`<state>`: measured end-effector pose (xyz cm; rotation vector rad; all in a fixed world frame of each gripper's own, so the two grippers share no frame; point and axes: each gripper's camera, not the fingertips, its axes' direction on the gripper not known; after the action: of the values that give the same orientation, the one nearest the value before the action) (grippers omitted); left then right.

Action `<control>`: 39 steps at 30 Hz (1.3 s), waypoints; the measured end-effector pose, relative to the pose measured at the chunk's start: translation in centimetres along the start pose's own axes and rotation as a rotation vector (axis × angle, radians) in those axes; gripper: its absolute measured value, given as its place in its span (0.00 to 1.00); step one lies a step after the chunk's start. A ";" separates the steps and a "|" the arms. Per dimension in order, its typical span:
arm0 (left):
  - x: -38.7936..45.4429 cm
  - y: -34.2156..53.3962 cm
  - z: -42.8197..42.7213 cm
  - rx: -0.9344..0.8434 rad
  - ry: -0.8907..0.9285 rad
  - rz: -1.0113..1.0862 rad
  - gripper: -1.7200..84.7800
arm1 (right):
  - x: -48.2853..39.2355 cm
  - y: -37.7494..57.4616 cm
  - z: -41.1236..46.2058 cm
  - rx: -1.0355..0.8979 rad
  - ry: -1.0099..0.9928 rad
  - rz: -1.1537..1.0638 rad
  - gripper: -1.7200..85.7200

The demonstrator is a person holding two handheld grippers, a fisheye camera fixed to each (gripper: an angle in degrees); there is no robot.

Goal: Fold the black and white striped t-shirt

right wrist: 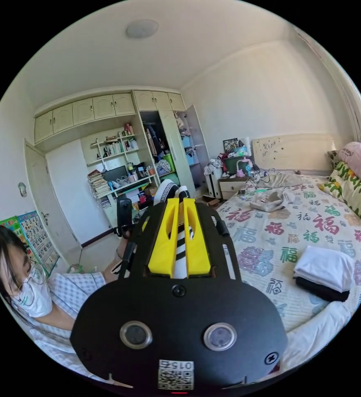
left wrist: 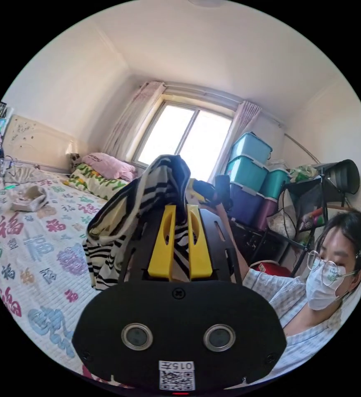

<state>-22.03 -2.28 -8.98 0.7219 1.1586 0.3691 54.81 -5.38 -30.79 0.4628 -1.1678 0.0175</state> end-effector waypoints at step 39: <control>0.8 13.4 -9.4 -0.819 -0.010 -0.024 0.01 | 26.0 18.2 12.7 -0.407 0.056 0.489 0.07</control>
<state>-29.13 10.95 -2.31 -0.0080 0.8917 0.7562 49.56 0.70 2.45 -0.1868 -1.1691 0.2106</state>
